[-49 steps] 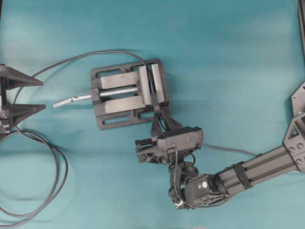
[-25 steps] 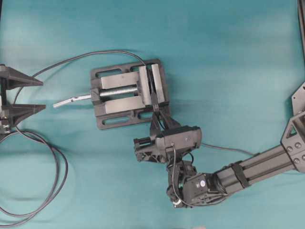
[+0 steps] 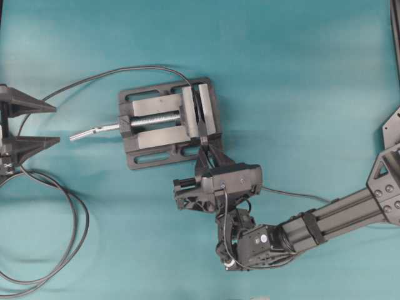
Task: Insert the USB cable into the fixed female connector.
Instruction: 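Push the USB plug forward into the port opening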
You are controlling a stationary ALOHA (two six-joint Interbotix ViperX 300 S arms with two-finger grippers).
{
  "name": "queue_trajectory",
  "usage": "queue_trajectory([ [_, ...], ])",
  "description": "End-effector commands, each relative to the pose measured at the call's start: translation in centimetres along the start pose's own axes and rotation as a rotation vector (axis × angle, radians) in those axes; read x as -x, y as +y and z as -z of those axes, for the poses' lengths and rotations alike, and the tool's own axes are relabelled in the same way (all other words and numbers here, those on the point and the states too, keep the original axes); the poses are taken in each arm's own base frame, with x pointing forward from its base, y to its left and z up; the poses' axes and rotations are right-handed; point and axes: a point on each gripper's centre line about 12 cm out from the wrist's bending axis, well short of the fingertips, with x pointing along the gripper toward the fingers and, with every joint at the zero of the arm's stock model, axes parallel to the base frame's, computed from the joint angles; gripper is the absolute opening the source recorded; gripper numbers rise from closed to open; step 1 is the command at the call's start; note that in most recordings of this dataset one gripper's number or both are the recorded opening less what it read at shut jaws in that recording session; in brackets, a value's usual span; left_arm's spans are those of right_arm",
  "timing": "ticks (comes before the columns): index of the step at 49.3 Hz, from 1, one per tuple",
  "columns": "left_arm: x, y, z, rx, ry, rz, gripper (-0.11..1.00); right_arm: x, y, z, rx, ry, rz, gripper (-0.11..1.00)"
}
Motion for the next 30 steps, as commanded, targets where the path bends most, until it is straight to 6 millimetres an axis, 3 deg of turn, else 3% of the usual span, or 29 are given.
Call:
queue_trajectory([
  [1, -0.08, -0.08, -0.50, 0.005, -0.012, 0.001, 0.99, -0.40, 0.66, -1.44, -0.037, -0.003, 0.005, 0.20],
  [30, -0.08, -0.08, -0.50, 0.005, -0.012, 0.001, 0.99, -0.78, 0.81, -1.95, -0.037, -0.024, 0.014, 0.20],
])
